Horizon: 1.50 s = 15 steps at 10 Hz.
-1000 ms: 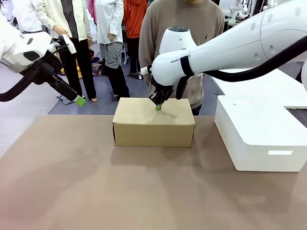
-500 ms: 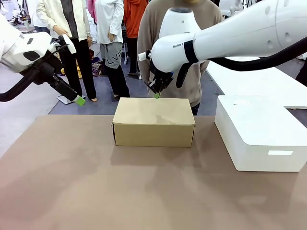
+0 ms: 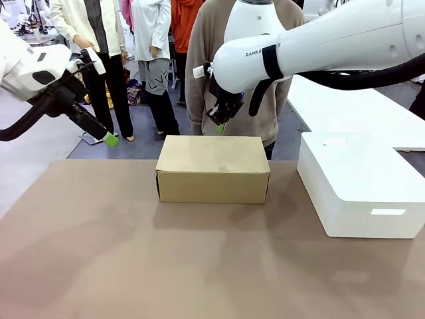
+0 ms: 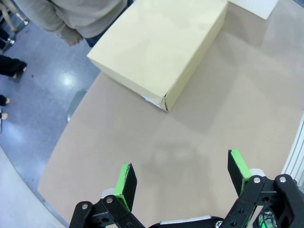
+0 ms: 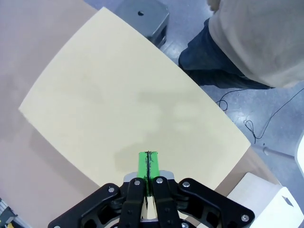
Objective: Pack the shoes into the box.
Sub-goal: Press down on the lid of the Shoes Box.
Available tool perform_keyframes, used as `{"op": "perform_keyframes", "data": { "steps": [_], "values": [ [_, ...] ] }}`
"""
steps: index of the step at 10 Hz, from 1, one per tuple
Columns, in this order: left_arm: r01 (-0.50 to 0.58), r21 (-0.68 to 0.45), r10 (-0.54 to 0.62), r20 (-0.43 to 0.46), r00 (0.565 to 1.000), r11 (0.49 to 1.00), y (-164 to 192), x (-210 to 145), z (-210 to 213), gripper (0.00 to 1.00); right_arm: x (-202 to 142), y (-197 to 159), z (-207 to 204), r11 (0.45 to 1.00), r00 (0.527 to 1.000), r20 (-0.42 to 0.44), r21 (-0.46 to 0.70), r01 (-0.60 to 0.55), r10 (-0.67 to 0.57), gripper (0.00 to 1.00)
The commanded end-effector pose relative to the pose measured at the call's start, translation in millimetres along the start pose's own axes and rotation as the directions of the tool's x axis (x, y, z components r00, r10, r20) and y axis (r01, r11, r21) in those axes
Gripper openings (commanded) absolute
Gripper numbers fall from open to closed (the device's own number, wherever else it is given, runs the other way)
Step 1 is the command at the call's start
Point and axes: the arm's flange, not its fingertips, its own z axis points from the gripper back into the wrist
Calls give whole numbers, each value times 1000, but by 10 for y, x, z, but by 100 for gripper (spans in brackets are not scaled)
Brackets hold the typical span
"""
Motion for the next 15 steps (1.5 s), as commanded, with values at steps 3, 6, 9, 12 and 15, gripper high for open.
{"op": "perform_keyframes", "data": {
  "steps": [3,6,9,12,15],
  "values": [
    [-3,8,3,0,1000,1000,25,6,-3,100,-536,87,447,993,995,-4,66,-101,101,0],
    [-3,8,3,0,1000,1000,25,6,-3,100,-1032,195,788,988,991,-33,87,-127,130,0],
    [-3,8,3,0,1000,1000,25,6,-3,100,-1562,278,1031,992,991,-65,40,-117,120,44],
    [-3,8,3,0,1000,1000,25,6,-3,100,-1932,317,1082,994,988,-106,22,-111,113,100],
    [-3,8,3,0,1000,1000,25,6,-3,100,-2250,365,1111,996,988,-124,7,-91,91,100]
  ]
}}
